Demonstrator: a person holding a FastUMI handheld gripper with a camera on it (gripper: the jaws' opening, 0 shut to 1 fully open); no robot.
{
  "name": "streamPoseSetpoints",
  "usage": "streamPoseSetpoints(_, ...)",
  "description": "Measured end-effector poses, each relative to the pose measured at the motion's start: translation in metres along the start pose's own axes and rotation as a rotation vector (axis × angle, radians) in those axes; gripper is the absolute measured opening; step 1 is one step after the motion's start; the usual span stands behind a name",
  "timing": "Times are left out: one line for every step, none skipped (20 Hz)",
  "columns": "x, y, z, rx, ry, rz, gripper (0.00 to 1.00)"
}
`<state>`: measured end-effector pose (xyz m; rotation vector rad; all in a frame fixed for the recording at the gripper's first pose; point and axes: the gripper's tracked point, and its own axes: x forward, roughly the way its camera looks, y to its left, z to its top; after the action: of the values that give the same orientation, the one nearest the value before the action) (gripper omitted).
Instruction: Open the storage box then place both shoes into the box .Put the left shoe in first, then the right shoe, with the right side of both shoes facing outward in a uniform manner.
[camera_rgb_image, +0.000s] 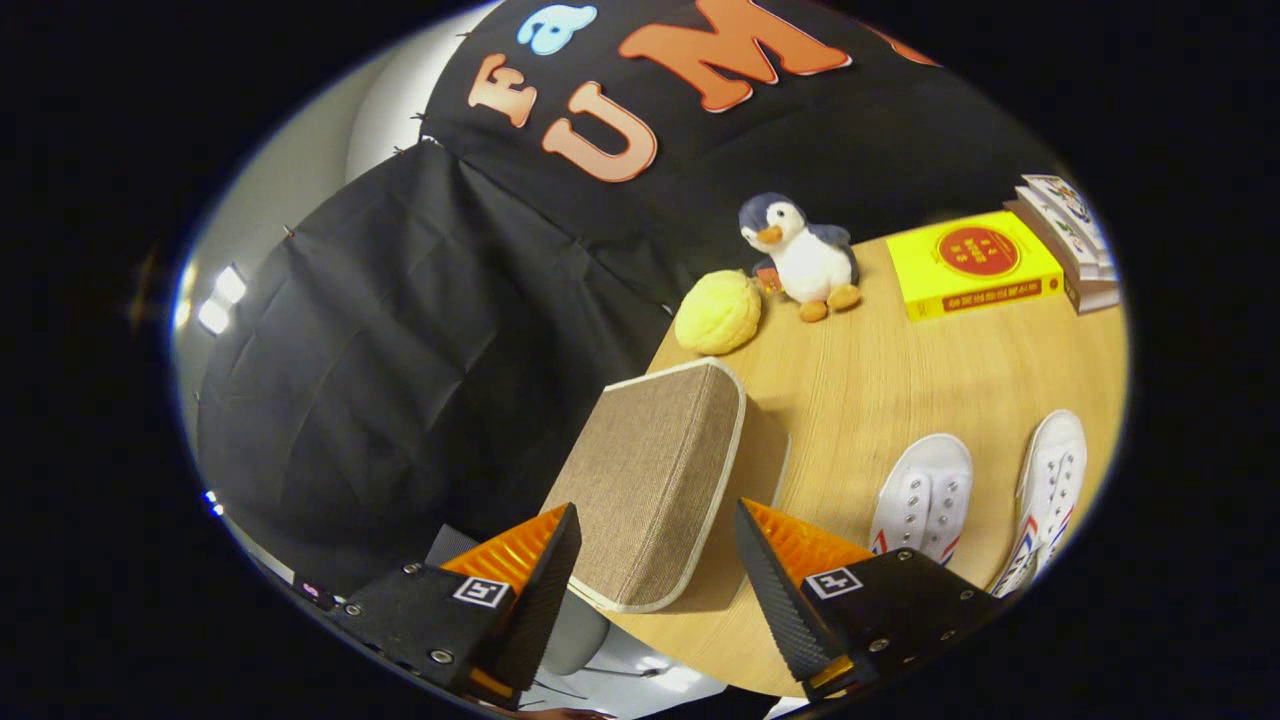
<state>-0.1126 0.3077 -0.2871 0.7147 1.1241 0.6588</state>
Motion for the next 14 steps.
streamPoseSetpoints(0.007, -0.002, -0.007, 0.013, 0.027, 0.005, 0.91)
streamPoseSetpoints(0.016, -0.003, -0.013, 0.028, 0.051, 0.018, 0.91)
streamPoseSetpoints(0.022, -0.004, -0.02, 0.046, 0.073, 0.031, 0.91)
streamPoseSetpoints(0.029, -0.005, -0.025, 0.069, 0.092, 0.049, 0.91)
streamPoseSetpoints(0.037, -0.005, -0.029, 0.096, 0.108, 0.063, 0.91)
streamPoseSetpoints(0.044, -0.005, -0.03, 0.126, 0.123, 0.083, 0.91)
streamPoseSetpoints(0.051, -0.007, -0.032, 0.152, 0.13, 0.091, 0.91)
streamPoseSetpoints(0.057, -0.01, -0.033, 0.178, 0.135, 0.1, 0.91)
streamPoseSetpoints(0.063, -0.014, -0.035, 0.199, 0.14, 0.099, 0.91)
streamPoseSetpoints(0.067, -0.017, -0.037, 0.222, 0.145, 0.107, 0.91)
streamPoseSetpoints(0.072, -0.017, -0.038, 0.25, 0.153, 0.122, 0.91)
streamPoseSetpoints(0.075, -0.017, -0.039, 0.276, 0.16, 0.14, 0.91)
streamPoseSetpoints(0.077, -0.016, -0.039, 0.299, 0.159, 0.153, 0.91)
streamPoseSetpoints(0.079, -0.015, -0.038, 0.325, 0.153, 0.165, 0.9)
